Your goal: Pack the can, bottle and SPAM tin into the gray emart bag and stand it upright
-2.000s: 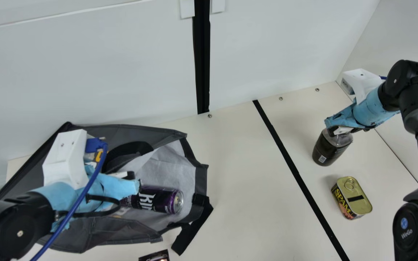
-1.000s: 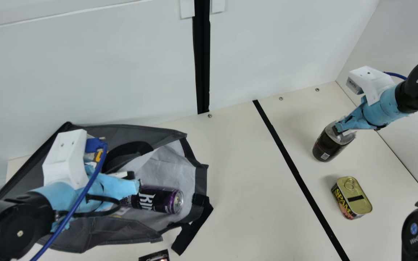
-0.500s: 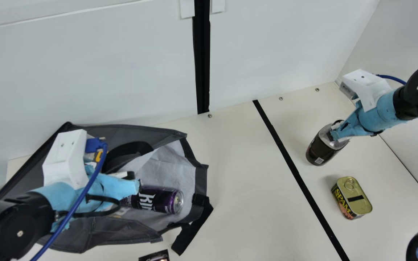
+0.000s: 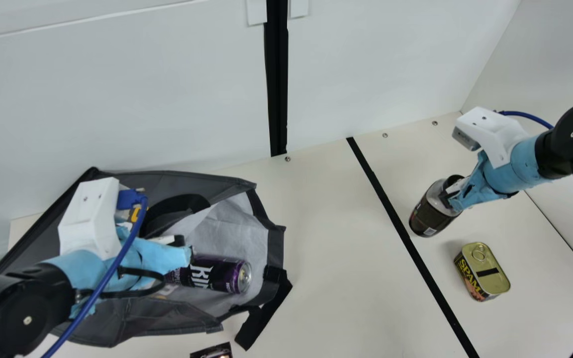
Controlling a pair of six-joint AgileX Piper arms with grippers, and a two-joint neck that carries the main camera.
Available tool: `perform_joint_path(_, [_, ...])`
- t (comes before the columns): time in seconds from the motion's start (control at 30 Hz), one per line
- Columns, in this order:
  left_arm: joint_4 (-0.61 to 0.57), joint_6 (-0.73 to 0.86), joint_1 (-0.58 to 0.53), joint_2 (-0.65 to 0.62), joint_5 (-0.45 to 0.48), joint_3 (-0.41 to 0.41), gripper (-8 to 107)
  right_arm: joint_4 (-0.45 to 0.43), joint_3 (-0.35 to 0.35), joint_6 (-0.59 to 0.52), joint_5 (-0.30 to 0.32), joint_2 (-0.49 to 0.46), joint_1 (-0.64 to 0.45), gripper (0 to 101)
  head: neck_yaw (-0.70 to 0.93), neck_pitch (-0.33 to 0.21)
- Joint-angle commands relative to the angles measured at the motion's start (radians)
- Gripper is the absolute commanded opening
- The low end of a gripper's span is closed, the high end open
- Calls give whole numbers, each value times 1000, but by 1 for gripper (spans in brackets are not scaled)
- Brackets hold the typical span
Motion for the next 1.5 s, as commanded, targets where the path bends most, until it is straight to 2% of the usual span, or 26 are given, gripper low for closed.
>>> perform_joint_path(0.0, [0, 0, 0, 0, 0, 0, -8, 14, 11, -53, 0, -3, -5, 0, -2, -23])
perform_joint_path(0.33, [0, 0, 0, 0, 0, 0, -8, 78, 71, -220, 0, -21, -30, 0, -2, -23])
perform_joint_path(0.57, [0, 0, 0, 0, 0, 0, -8, 111, 105, -283, 0, -38, -30, 0, -2, -23])
perform_joint_path(0.97, [0, 0, 0, 0, 0, 0, -8, 126, 146, -305, 0, -83, 26, 0, -2, -23])
perform_joint_path(1.47, [0, 0, 0, 0, 0, 0, -8, 125, 208, -278, 0, -155, 161, 0, -2, -23])
